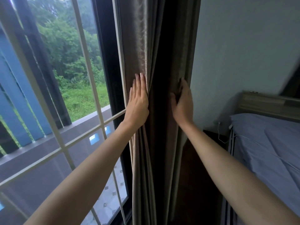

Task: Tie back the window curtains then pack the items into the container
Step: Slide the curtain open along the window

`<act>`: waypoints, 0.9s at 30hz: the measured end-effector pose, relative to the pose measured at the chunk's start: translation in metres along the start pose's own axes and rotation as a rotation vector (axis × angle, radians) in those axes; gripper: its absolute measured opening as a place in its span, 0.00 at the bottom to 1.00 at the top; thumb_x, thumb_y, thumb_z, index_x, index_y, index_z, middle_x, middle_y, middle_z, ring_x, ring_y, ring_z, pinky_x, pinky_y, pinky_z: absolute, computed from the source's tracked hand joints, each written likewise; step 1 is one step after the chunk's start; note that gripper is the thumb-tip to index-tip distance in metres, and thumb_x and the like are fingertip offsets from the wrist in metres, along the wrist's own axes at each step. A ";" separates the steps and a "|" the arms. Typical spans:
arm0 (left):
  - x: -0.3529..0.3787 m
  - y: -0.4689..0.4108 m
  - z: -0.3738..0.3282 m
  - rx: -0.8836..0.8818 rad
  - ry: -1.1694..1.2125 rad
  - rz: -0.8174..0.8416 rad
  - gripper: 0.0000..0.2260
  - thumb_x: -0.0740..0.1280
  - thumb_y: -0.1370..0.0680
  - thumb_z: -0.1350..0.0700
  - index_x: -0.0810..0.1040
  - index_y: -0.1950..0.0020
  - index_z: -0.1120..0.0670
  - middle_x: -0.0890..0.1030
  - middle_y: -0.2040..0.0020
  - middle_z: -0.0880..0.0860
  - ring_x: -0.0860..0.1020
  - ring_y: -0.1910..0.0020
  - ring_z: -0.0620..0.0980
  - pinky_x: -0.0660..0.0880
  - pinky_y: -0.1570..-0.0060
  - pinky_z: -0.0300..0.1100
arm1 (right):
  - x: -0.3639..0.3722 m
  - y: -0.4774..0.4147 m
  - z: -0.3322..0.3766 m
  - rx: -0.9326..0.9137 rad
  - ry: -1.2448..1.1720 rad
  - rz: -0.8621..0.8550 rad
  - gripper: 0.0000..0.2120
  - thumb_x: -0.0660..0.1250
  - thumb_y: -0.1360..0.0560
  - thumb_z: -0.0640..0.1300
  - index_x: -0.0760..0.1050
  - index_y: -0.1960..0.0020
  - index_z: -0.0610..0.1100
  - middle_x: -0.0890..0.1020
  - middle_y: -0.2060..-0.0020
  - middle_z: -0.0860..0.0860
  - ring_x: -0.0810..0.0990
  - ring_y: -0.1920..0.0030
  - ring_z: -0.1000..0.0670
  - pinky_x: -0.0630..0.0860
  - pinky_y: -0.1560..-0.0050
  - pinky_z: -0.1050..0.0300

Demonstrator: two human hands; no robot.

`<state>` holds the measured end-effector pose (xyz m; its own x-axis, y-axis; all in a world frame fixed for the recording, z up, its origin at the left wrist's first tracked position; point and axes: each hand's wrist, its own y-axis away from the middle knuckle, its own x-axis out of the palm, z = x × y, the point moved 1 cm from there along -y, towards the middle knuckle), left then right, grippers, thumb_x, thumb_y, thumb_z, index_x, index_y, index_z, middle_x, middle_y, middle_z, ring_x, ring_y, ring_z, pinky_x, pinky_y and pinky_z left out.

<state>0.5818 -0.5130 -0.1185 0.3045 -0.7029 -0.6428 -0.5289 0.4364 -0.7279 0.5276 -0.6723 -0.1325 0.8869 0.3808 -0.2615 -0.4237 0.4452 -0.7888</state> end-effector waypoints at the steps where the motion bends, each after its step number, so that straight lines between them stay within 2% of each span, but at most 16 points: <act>1: 0.001 0.000 0.000 0.003 -0.001 0.002 0.44 0.50 0.35 0.78 0.34 0.23 0.59 0.38 0.22 0.60 0.38 0.23 0.56 0.46 0.23 0.53 | 0.001 0.002 -0.003 0.011 -0.005 0.032 0.28 0.62 0.19 0.41 0.57 0.23 0.40 0.68 0.28 0.45 0.68 0.29 0.49 0.59 0.32 0.71; 3: 0.002 0.000 0.000 0.007 -0.011 -0.006 0.43 0.50 0.34 0.77 0.35 0.23 0.59 0.39 0.22 0.60 0.39 0.22 0.56 0.46 0.23 0.52 | 0.004 0.013 -0.009 0.050 -0.017 0.085 0.28 0.60 0.20 0.36 0.56 0.22 0.41 0.68 0.28 0.45 0.68 0.30 0.50 0.54 0.36 0.79; 4: 0.002 0.000 0.001 0.010 -0.016 -0.012 0.43 0.50 0.34 0.77 0.35 0.23 0.60 0.39 0.22 0.61 0.39 0.22 0.56 0.47 0.23 0.52 | 0.005 0.020 -0.012 0.063 -0.005 0.109 0.28 0.60 0.20 0.34 0.56 0.22 0.41 0.69 0.29 0.44 0.68 0.31 0.48 0.55 0.36 0.78; 5: 0.002 0.000 0.001 0.011 -0.020 -0.016 0.42 0.50 0.34 0.77 0.35 0.23 0.60 0.39 0.22 0.61 0.40 0.22 0.56 0.47 0.23 0.52 | 0.006 0.028 -0.014 0.069 0.024 0.138 0.29 0.60 0.20 0.34 0.56 0.22 0.42 0.68 0.29 0.43 0.70 0.31 0.47 0.58 0.33 0.73; 7: 0.002 -0.001 0.002 0.011 -0.025 -0.015 0.43 0.50 0.34 0.77 0.35 0.23 0.60 0.39 0.22 0.61 0.40 0.22 0.56 0.48 0.23 0.52 | 0.007 0.044 -0.017 0.067 0.087 0.221 0.31 0.61 0.20 0.35 0.53 0.21 0.46 0.67 0.29 0.42 0.71 0.32 0.44 0.66 0.30 0.56; 9: 0.003 -0.002 0.003 0.008 -0.024 -0.005 0.43 0.50 0.34 0.77 0.35 0.23 0.60 0.39 0.22 0.61 0.40 0.22 0.56 0.48 0.23 0.52 | 0.008 0.060 -0.018 0.064 0.110 0.322 0.33 0.61 0.19 0.40 0.48 0.21 0.53 0.66 0.28 0.43 0.72 0.33 0.44 0.68 0.32 0.51; 12: 0.004 -0.003 0.004 0.014 -0.020 0.006 0.43 0.50 0.34 0.77 0.35 0.23 0.60 0.39 0.22 0.61 0.40 0.22 0.56 0.47 0.23 0.52 | 0.008 0.084 -0.015 0.053 0.091 0.428 0.36 0.59 0.21 0.54 0.41 0.21 0.58 0.69 0.29 0.45 0.75 0.36 0.44 0.71 0.35 0.48; 14: 0.004 -0.005 0.006 0.025 -0.006 0.015 0.42 0.50 0.33 0.76 0.35 0.23 0.60 0.39 0.22 0.60 0.39 0.22 0.55 0.46 0.23 0.51 | 0.008 0.097 -0.014 0.036 0.069 0.475 0.37 0.60 0.21 0.53 0.39 0.21 0.59 0.71 0.31 0.46 0.77 0.37 0.46 0.72 0.36 0.51; 16: 0.005 -0.006 0.008 0.035 0.015 0.025 0.41 0.51 0.31 0.75 0.34 0.23 0.59 0.38 0.22 0.59 0.38 0.22 0.54 0.45 0.23 0.50 | 0.010 0.108 -0.012 0.007 0.067 0.502 0.40 0.62 0.20 0.44 0.37 0.23 0.61 0.74 0.33 0.48 0.80 0.42 0.49 0.75 0.40 0.59; 18: 0.006 -0.006 0.010 0.033 0.036 0.032 0.40 0.51 0.29 0.73 0.33 0.24 0.57 0.37 0.22 0.57 0.37 0.23 0.52 0.44 0.23 0.50 | 0.013 0.115 -0.009 -0.005 0.061 0.526 0.44 0.61 0.20 0.37 0.34 0.25 0.65 0.77 0.36 0.49 0.83 0.54 0.53 0.78 0.51 0.66; 20: 0.005 -0.007 0.009 0.023 0.063 0.028 0.37 0.51 0.26 0.72 0.33 0.23 0.56 0.37 0.21 0.56 0.37 0.23 0.51 0.43 0.23 0.50 | 0.018 0.121 -0.003 -0.013 0.094 0.568 0.46 0.60 0.21 0.35 0.31 0.26 0.67 0.78 0.38 0.46 0.79 0.69 0.55 0.80 0.65 0.63; 21: 0.005 -0.006 0.008 0.020 0.085 0.023 0.35 0.51 0.24 0.70 0.34 0.23 0.56 0.38 0.21 0.56 0.37 0.23 0.50 0.43 0.23 0.50 | 0.021 0.125 -0.001 -0.016 0.136 0.587 0.46 0.60 0.21 0.34 0.31 0.26 0.66 0.78 0.38 0.45 0.76 0.73 0.56 0.78 0.69 0.63; 23: 0.006 -0.006 0.007 0.010 0.149 0.015 0.32 0.50 0.20 0.66 0.36 0.22 0.55 0.39 0.21 0.54 0.38 0.22 0.49 0.43 0.23 0.51 | 0.026 0.134 0.003 -0.029 0.204 0.599 0.45 0.59 0.22 0.33 0.32 0.24 0.62 0.76 0.34 0.46 0.73 0.74 0.56 0.73 0.73 0.66; 25: 0.006 -0.004 0.005 0.014 0.220 -0.010 0.29 0.50 0.18 0.62 0.38 0.22 0.54 0.40 0.21 0.52 0.39 0.22 0.47 0.45 0.23 0.52 | 0.029 0.140 0.008 -0.062 0.240 0.579 0.44 0.60 0.22 0.33 0.33 0.23 0.58 0.73 0.31 0.47 0.76 0.72 0.54 0.70 0.73 0.70; 27: 0.005 0.000 0.003 0.024 0.266 -0.036 0.27 0.51 0.16 0.55 0.39 0.21 0.55 0.42 0.20 0.52 0.41 0.22 0.46 0.47 0.23 0.52 | 0.031 0.143 0.014 -0.101 0.267 0.548 0.42 0.61 0.21 0.34 0.36 0.22 0.52 0.73 0.31 0.45 0.81 0.67 0.53 0.74 0.71 0.67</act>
<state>0.5863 -0.5151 -0.1225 0.1018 -0.8399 -0.5331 -0.5018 0.4194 -0.7565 0.4925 -0.5852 -0.2453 0.5664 0.3104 -0.7634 -0.8227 0.1586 -0.5459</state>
